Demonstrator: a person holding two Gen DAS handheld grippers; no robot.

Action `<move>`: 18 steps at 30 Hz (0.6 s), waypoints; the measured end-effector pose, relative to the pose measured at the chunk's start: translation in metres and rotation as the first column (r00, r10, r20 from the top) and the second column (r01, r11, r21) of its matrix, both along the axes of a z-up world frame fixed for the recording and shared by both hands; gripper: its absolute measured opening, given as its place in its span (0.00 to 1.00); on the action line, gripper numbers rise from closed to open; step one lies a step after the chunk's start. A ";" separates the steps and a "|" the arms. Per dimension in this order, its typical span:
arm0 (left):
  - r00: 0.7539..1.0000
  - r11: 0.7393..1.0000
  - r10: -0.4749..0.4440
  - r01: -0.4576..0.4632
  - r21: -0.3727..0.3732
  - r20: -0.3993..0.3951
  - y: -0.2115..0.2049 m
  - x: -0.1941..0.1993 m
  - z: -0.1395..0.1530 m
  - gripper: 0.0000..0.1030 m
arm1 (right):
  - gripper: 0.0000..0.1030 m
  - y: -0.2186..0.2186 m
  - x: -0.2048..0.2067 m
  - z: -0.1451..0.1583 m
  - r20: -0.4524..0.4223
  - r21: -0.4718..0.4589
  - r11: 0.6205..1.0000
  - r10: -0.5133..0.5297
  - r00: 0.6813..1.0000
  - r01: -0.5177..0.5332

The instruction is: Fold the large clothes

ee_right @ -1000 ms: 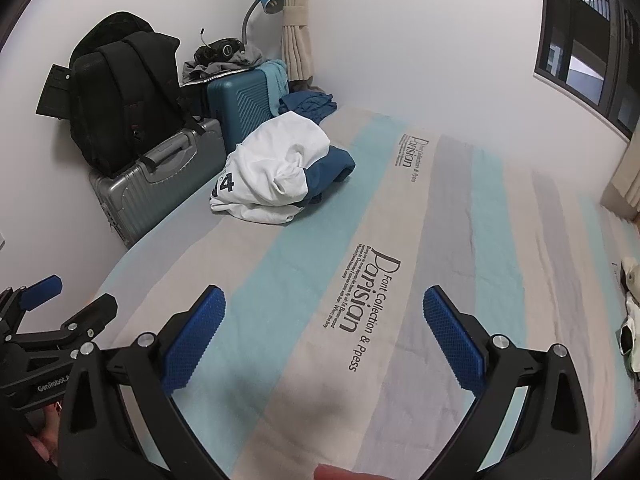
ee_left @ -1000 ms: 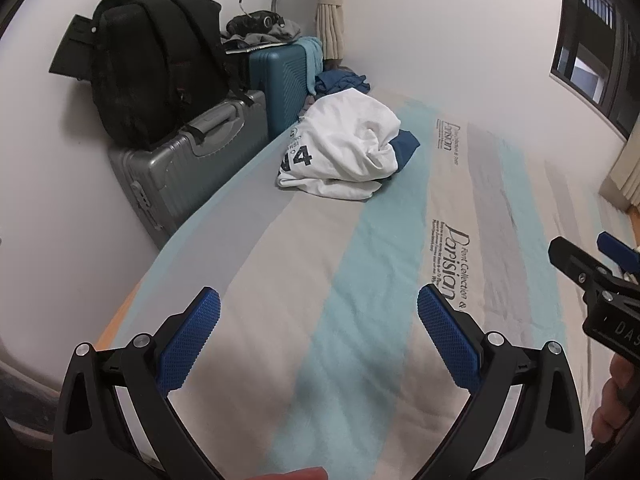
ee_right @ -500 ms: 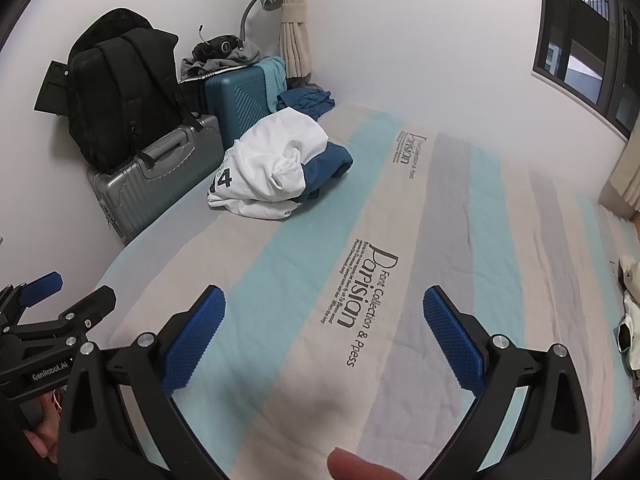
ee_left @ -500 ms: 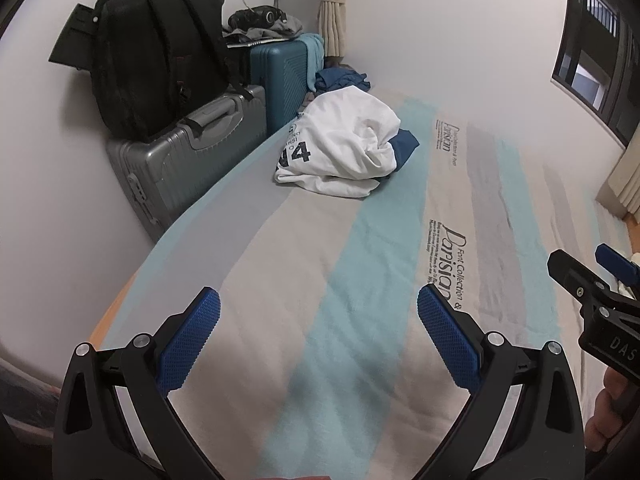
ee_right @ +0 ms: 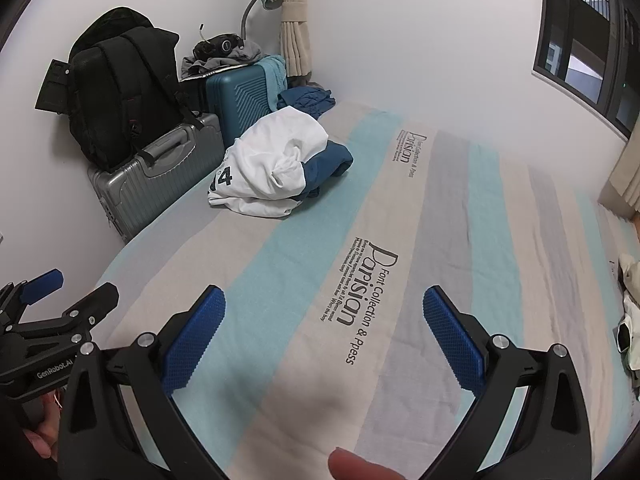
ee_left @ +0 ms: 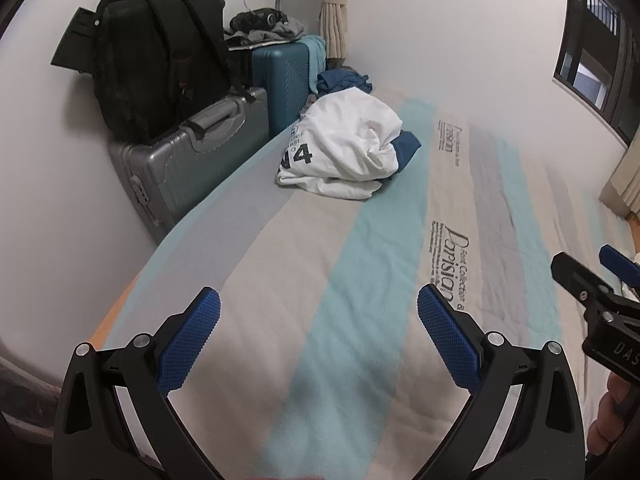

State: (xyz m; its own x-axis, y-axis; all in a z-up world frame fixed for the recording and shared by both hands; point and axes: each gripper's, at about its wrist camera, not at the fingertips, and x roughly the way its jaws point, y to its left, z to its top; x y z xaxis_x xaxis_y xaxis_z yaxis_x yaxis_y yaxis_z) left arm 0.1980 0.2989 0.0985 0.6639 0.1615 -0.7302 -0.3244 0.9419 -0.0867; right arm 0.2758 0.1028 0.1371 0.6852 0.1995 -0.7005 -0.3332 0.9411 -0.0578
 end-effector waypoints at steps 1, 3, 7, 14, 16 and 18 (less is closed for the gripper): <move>1.000 1.000 0.006 -0.006 -0.003 0.006 0.000 -0.001 0.001 0.94 | 0.93 0.000 -0.001 0.000 0.000 0.001 1.000 0.001 1.000 -0.001; 1.000 1.000 0.015 -0.015 0.005 0.021 0.000 -0.003 0.002 0.94 | 0.93 0.000 -0.002 -0.001 -0.003 0.000 1.000 0.005 1.000 -0.005; 1.000 1.000 -0.007 0.007 0.019 0.026 -0.002 -0.003 0.003 0.94 | 0.93 0.000 -0.004 -0.003 -0.006 -0.005 1.000 0.016 1.000 -0.016; 1.000 1.000 -0.022 0.023 -0.011 0.015 0.000 0.000 0.001 0.94 | 0.93 0.003 -0.003 -0.004 -0.011 -0.007 1.000 0.026 1.000 -0.027; 0.999 0.999 -0.034 0.034 -0.022 -0.003 0.002 0.003 -0.001 0.94 | 0.93 0.004 -0.002 -0.004 -0.011 -0.006 1.000 0.029 1.000 -0.029; 0.999 0.999 -0.047 0.047 -0.022 0.002 0.002 0.004 -0.001 0.94 | 0.93 0.004 -0.001 -0.004 -0.016 0.002 0.999 0.032 0.999 -0.032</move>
